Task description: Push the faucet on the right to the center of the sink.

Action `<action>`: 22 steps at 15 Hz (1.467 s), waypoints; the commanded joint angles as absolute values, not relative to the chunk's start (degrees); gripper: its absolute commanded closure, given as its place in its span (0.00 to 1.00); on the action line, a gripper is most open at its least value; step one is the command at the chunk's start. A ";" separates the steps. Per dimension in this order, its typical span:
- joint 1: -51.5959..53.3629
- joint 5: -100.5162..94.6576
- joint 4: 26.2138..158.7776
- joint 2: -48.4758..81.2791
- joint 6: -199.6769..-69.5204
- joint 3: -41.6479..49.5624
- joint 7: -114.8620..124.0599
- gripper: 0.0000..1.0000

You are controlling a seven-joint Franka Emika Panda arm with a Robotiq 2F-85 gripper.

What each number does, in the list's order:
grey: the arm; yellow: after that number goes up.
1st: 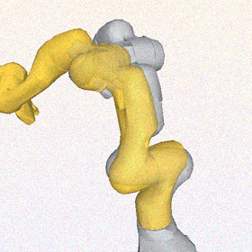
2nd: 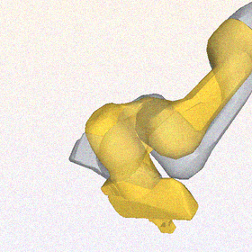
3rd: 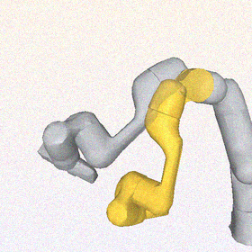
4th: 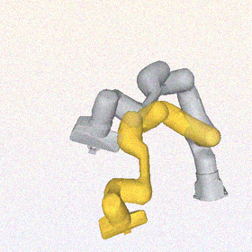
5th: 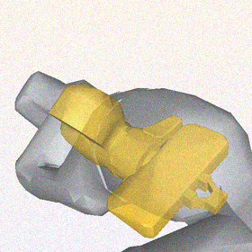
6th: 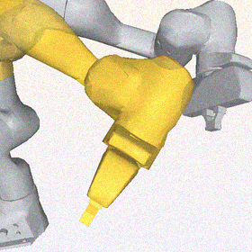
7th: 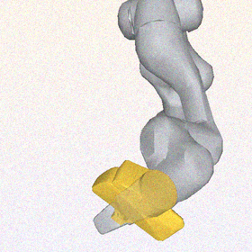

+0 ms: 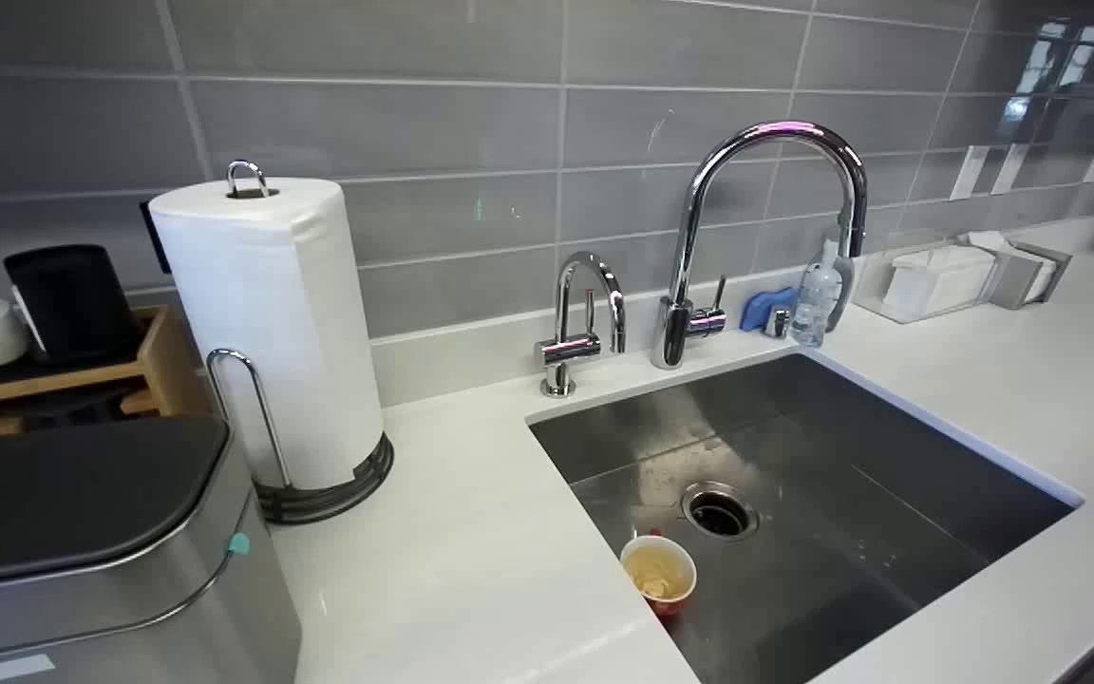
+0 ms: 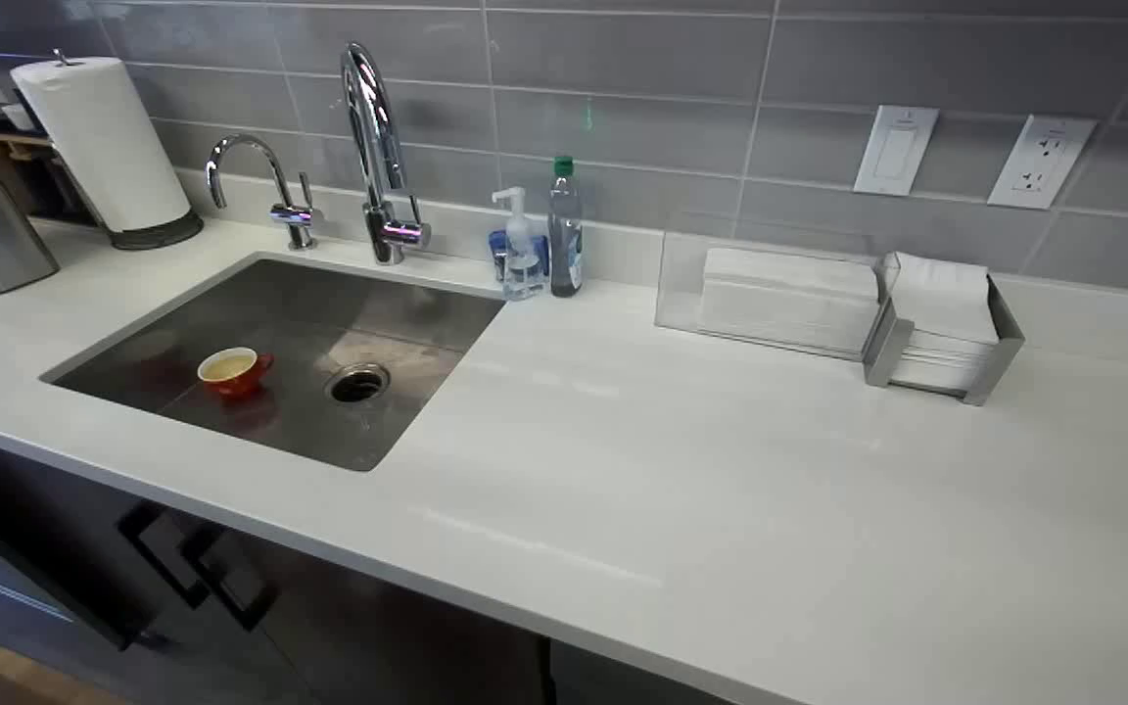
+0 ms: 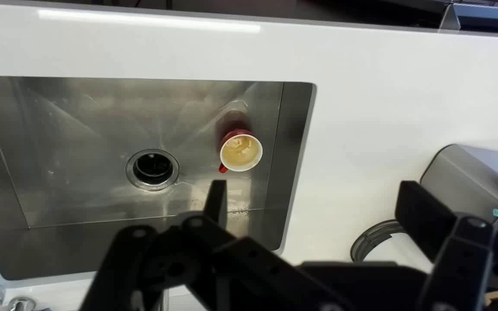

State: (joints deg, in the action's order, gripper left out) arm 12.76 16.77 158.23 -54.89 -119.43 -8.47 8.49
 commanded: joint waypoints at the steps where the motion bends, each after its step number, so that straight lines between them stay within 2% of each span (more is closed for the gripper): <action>1: 12.38 17.02 158.35 -54.87 -119.13 -8.72 8.25 0.00; 12: 10.71 14.96 157.81 -53.42 -118.07 -8.33 7.89 0.00; 15: 9.46 12.79 154.43 -50.52 -116.76 -4.08 1.80 0.00; 22: 7.13 1.93 137.31 -33.59 -109.67 10.67 -26.02 0.00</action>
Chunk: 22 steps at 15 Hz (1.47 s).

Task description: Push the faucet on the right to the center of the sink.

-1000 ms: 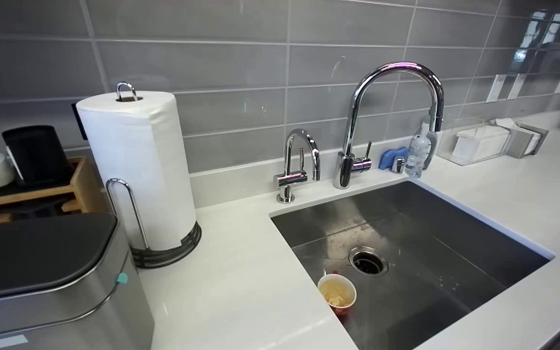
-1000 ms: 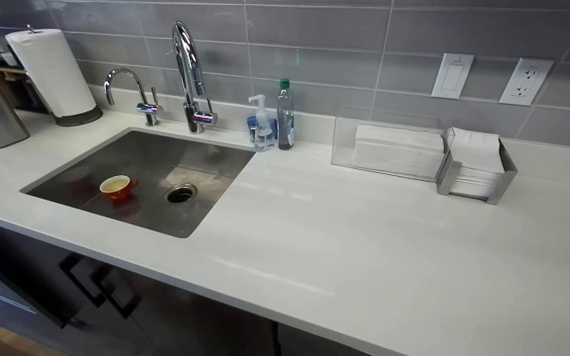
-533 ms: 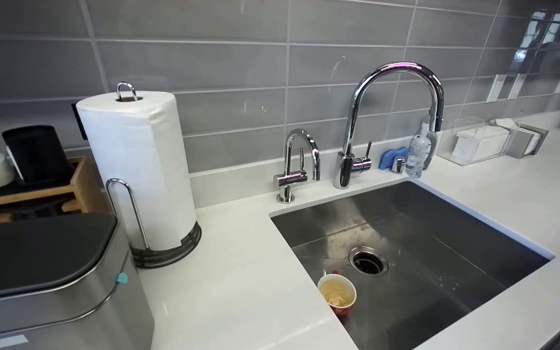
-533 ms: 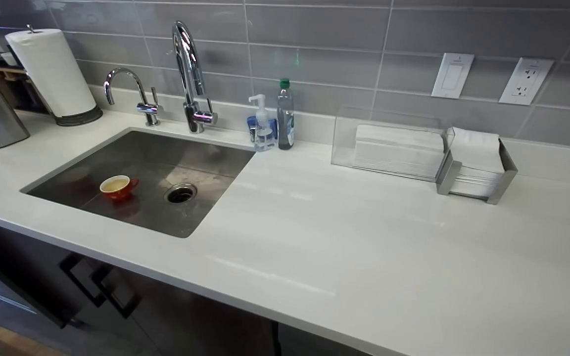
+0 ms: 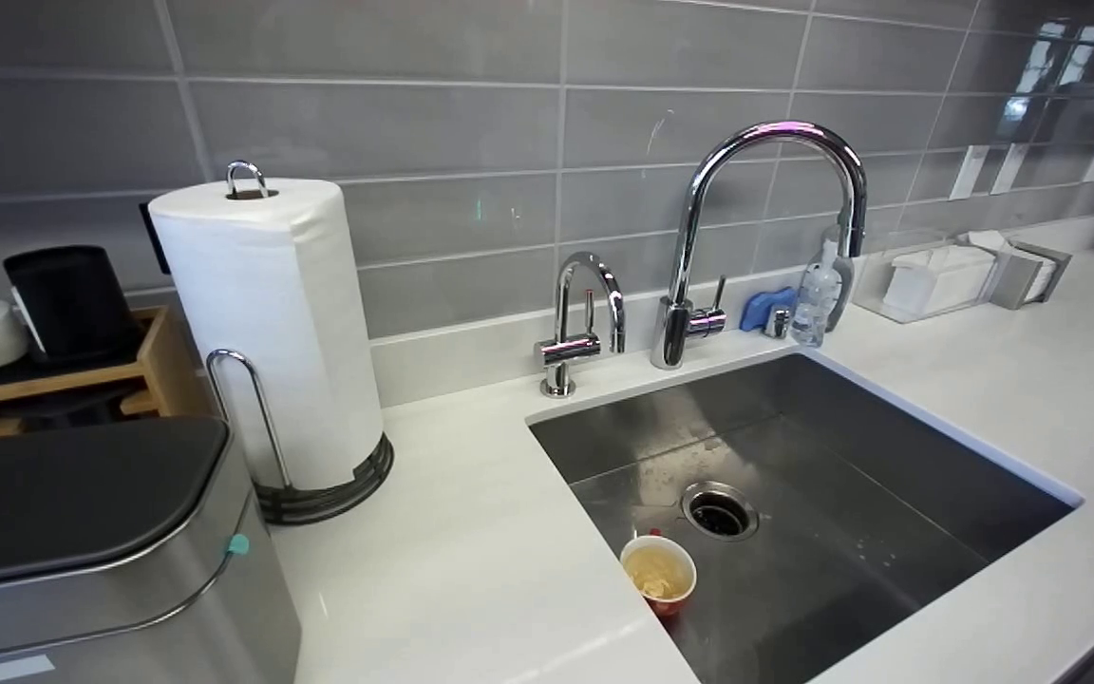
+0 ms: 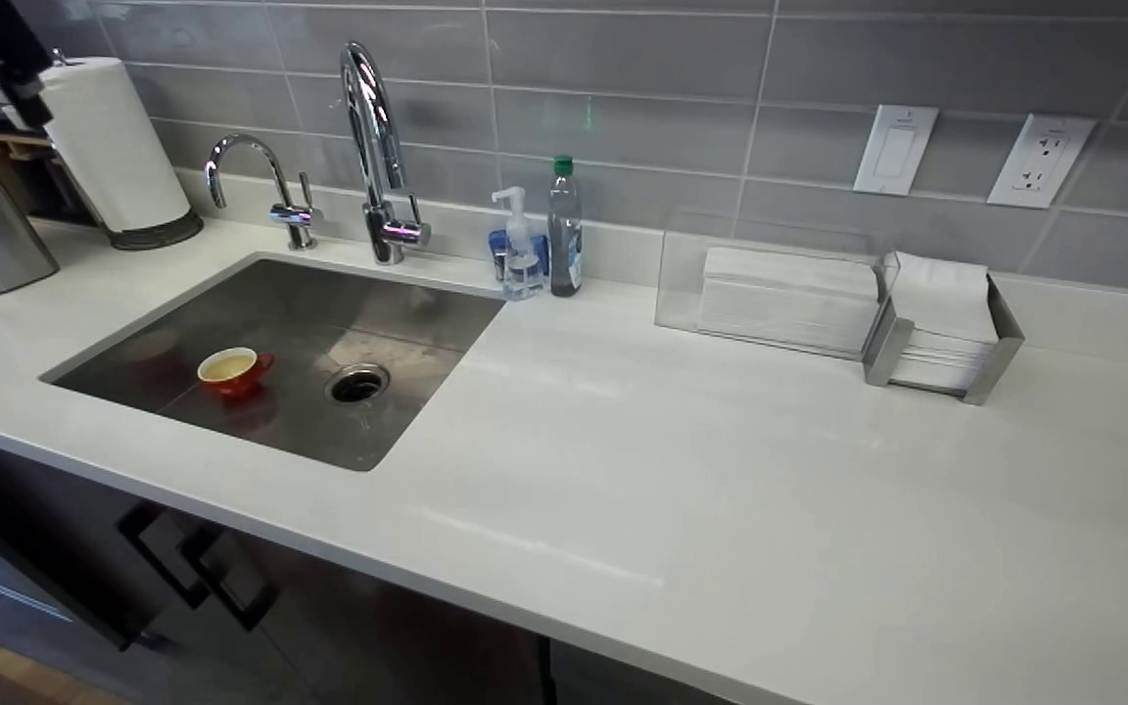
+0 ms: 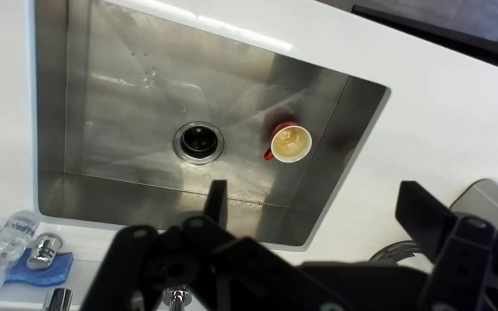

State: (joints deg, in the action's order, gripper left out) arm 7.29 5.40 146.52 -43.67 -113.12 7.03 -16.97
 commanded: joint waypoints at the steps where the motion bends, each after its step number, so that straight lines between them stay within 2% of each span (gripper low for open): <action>1: 7.19 1.35 134.81 -31.35 -109.75 11.65 -28.92 0.00; 5: 7.27 1.42 124.20 -20.74 -110.75 14.08 -42.33 0.00; 9: 4.39 0.36 117.18 -12.30 -117.00 12.48 -48.24 0.00; 10: 3.76 2.15 120.87 -16.49 -115.25 11.53 -46.18 0.00; 17: 2.73 1.91 117.11 -12.11 -116.96 10.89 -47.99 0.00; 22: 1.75 13.39 114.98 -5.51 -124.70 11.99 -53.27 0.00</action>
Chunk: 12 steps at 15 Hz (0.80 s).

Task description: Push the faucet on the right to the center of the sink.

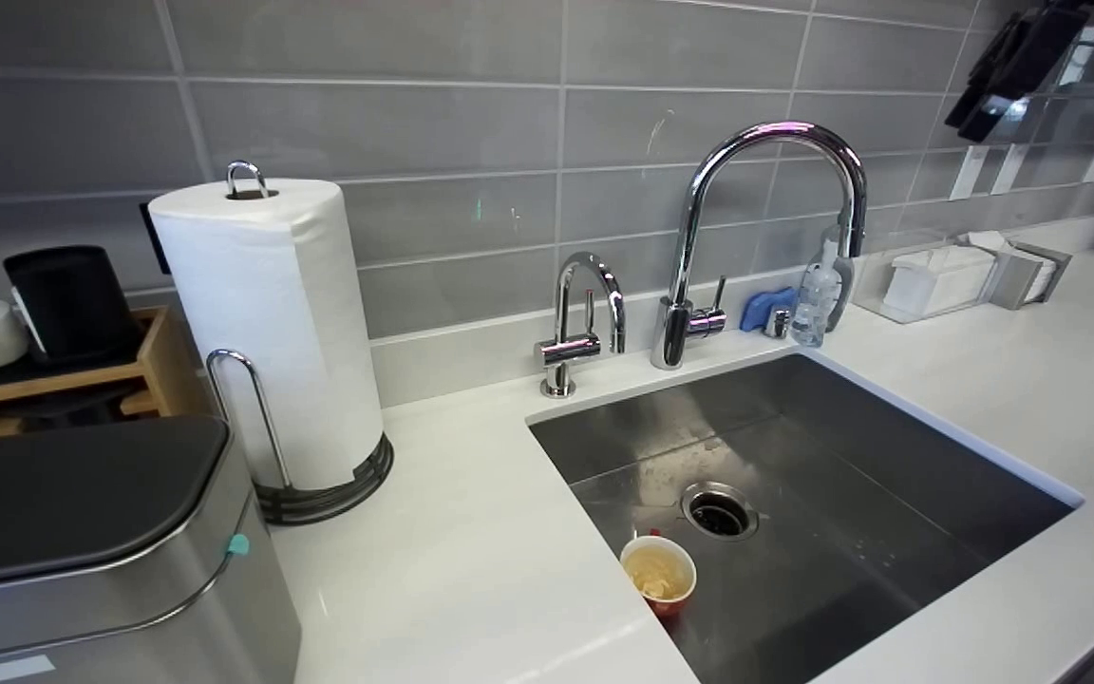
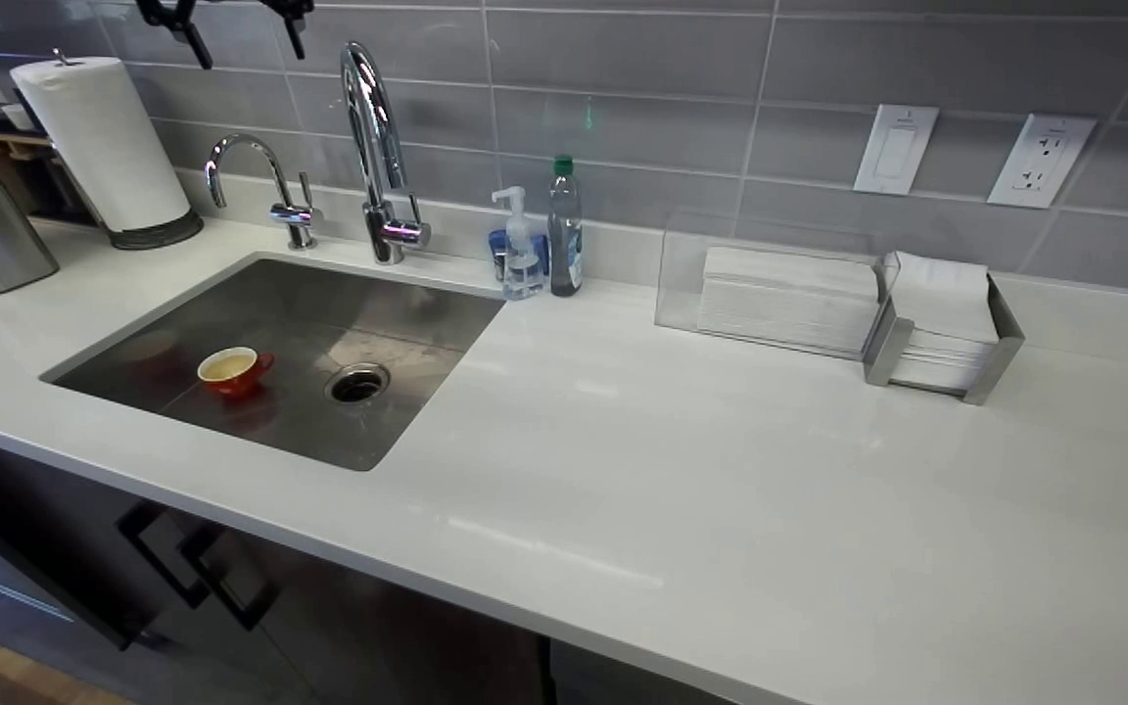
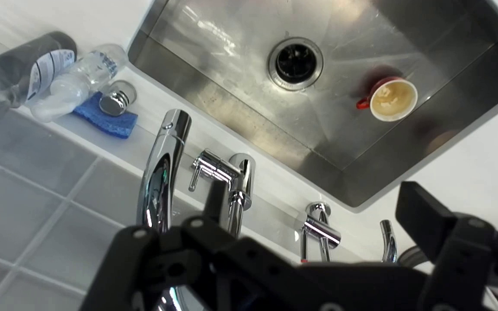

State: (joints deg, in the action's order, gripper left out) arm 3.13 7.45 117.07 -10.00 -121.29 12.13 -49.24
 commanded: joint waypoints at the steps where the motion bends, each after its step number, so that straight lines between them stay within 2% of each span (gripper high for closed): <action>1: 1.22 14.82 114.49 -4.16 -126.00 11.81 -54.80 0.00; 12: -5.78 27.81 105.08 7.68 -132.04 8.08 -71.69 0.00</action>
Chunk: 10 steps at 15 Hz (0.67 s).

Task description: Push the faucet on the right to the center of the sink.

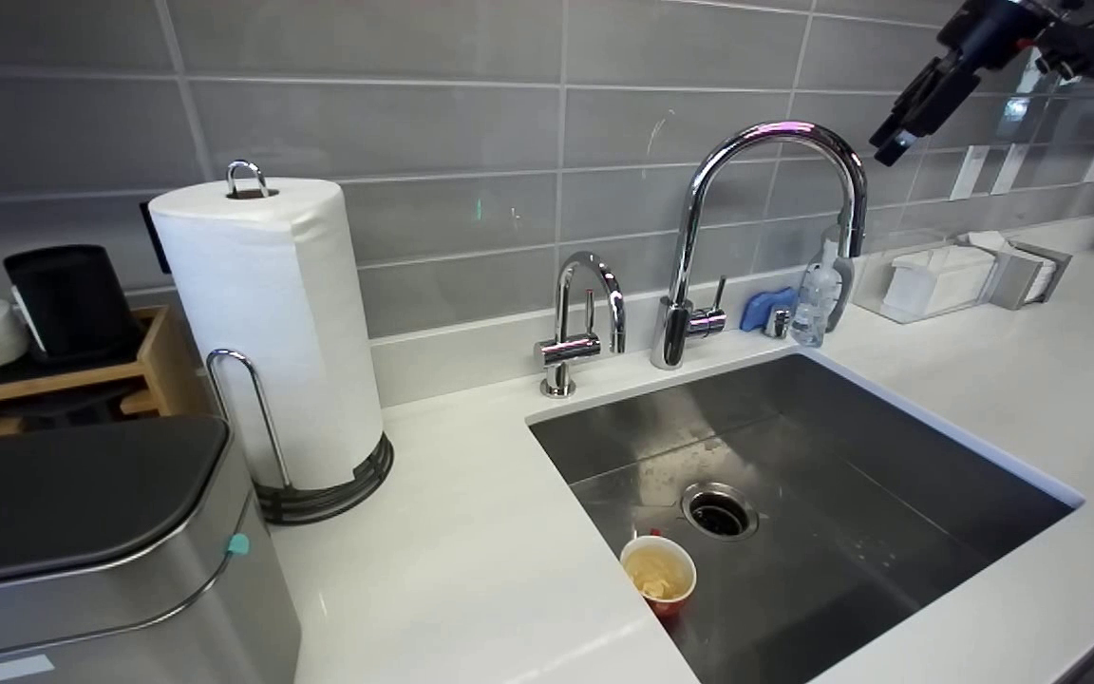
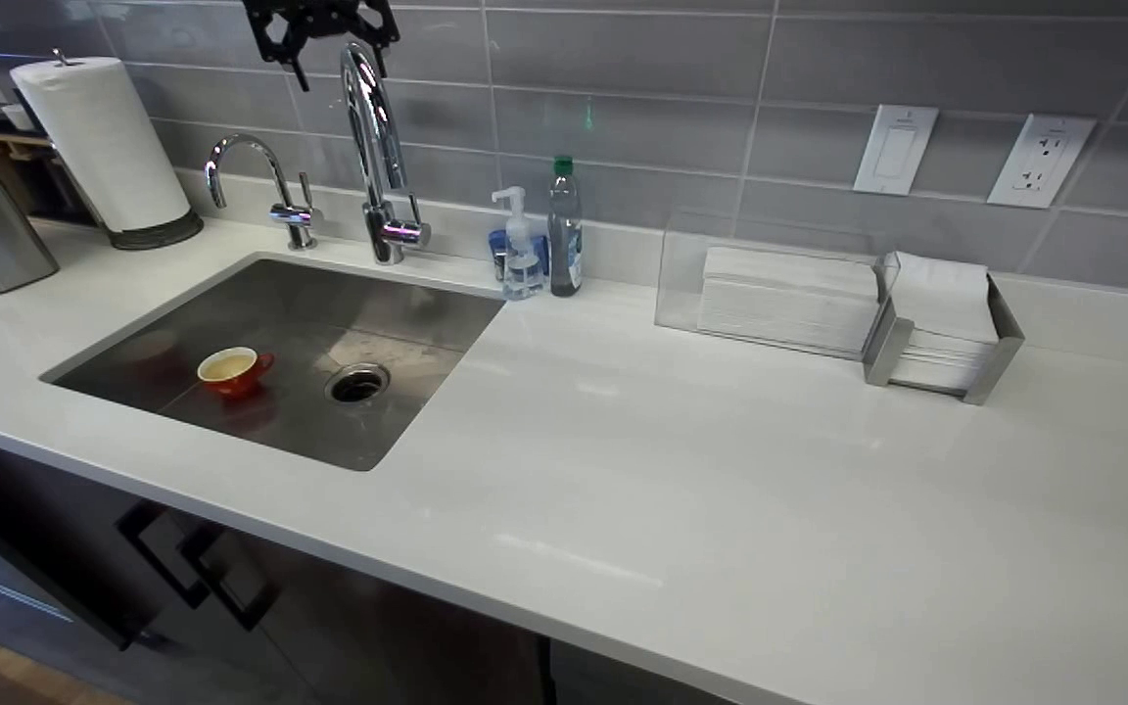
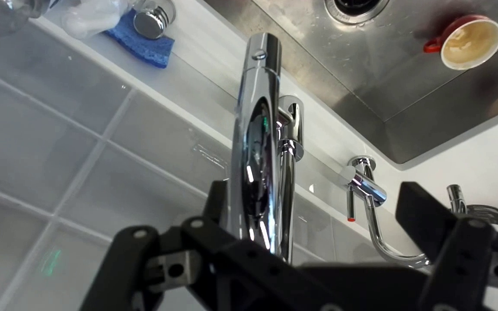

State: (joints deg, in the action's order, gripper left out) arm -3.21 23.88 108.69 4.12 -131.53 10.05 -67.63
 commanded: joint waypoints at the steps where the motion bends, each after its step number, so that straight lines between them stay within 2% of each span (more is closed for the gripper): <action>1: -6.41 29.07 104.15 8.62 -131.78 7.57 -72.83 0.00; 3: -7.52 30.31 102.61 10.25 -131.52 6.61 -73.89 0.00; 5: -8.56 31.23 101.28 11.69 -131.39 5.65 -74.76 0.06; 6: -9.04 31.64 100.76 12.30 -131.13 5.13 -74.85 0.12; 8: -9.72 31.89 100.04 13.01 -130.38 4.29 -74.13 0.32; 10: -9.85 30.95 99.77 13.07 -129.42 3.83 -70.88 0.47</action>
